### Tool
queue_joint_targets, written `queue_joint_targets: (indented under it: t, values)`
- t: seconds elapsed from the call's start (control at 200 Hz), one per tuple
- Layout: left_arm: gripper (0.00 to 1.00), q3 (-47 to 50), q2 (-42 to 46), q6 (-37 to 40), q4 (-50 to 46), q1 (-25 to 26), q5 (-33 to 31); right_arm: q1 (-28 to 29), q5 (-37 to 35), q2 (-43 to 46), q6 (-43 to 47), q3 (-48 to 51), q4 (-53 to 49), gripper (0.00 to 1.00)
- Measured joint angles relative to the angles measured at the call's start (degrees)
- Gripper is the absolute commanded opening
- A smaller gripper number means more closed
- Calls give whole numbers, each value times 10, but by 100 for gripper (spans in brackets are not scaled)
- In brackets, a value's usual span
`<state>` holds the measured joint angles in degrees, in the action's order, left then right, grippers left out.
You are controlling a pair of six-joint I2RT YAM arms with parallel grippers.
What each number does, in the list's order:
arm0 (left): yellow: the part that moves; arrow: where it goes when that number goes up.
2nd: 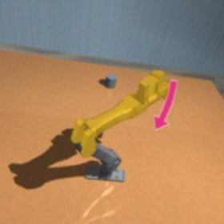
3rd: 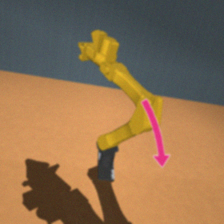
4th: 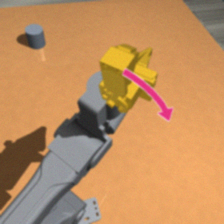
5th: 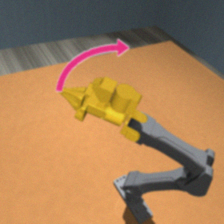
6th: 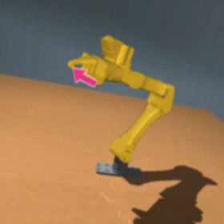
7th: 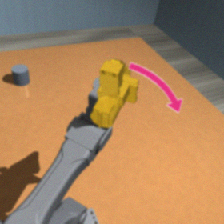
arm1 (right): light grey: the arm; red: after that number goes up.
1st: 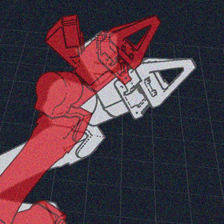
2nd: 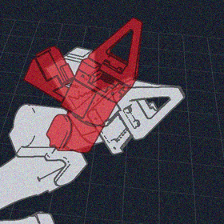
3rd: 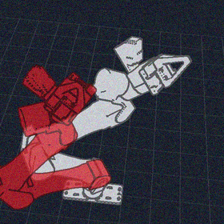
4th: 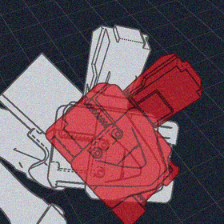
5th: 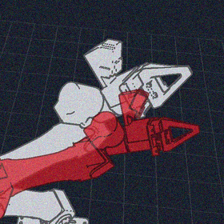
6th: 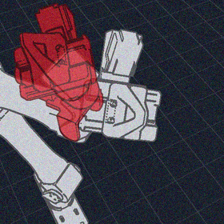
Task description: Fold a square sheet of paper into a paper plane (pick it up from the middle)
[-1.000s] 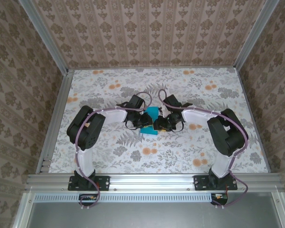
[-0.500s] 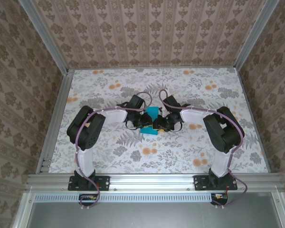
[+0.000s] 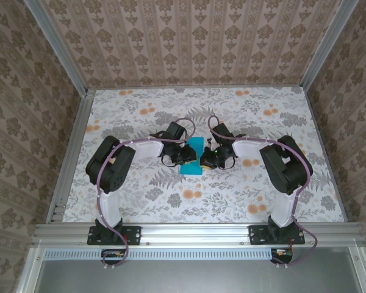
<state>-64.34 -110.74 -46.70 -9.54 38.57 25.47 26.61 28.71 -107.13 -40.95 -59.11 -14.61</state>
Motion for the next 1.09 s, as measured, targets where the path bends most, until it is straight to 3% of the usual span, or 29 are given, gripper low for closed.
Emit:
queue_joint_targets:
  t: [0.355, 0.61, 0.895, 1.095]
  values:
    - [27, 1, 1, 0, 17, 0, 2, -2, 0, -2, 0, 1, 3, 7]
    - [22, 1, 1, 0, 17, 0, 0, -2, 0, -2, 0, 3, 4, 9]
    - [19, -3, -4, 0, 3, 0, -3, -4, -5, 12, 1, 12, 9, 22]
    - [19, -10, -7, 2, -10, 2, -9, -5, -26, 70, 11, 37, 5, 23]
